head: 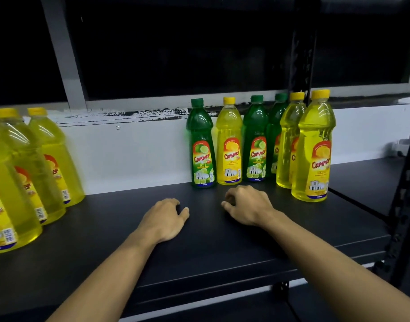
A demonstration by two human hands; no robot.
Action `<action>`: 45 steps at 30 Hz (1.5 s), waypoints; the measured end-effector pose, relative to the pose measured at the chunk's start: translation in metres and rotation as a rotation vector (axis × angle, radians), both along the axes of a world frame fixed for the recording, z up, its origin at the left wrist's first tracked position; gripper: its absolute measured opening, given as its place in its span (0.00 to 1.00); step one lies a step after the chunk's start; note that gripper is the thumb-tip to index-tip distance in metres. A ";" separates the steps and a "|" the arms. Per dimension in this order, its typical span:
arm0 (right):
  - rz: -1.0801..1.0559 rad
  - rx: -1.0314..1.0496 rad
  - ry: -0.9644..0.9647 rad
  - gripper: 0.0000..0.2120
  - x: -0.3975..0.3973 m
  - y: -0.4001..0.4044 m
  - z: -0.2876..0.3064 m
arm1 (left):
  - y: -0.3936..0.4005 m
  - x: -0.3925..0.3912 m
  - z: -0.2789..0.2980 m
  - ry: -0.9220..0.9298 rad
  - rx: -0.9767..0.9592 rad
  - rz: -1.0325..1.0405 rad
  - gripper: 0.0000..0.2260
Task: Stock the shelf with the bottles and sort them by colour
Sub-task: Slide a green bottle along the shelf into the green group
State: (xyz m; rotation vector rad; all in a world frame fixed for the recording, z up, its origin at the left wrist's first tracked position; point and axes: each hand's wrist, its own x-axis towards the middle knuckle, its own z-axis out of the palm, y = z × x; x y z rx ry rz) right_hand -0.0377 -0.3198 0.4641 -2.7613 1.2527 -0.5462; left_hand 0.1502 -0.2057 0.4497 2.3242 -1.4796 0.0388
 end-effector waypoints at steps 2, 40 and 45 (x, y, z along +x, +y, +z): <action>-0.015 0.018 0.010 0.17 0.012 -0.005 0.004 | 0.000 -0.001 0.000 -0.011 -0.002 -0.002 0.22; -0.151 0.077 -0.535 0.52 0.075 0.004 0.011 | -0.010 0.021 -0.007 0.204 -0.131 0.048 0.16; -0.121 0.144 -0.541 0.43 0.050 0.042 0.009 | -0.002 0.015 0.000 0.186 -0.141 0.105 0.15</action>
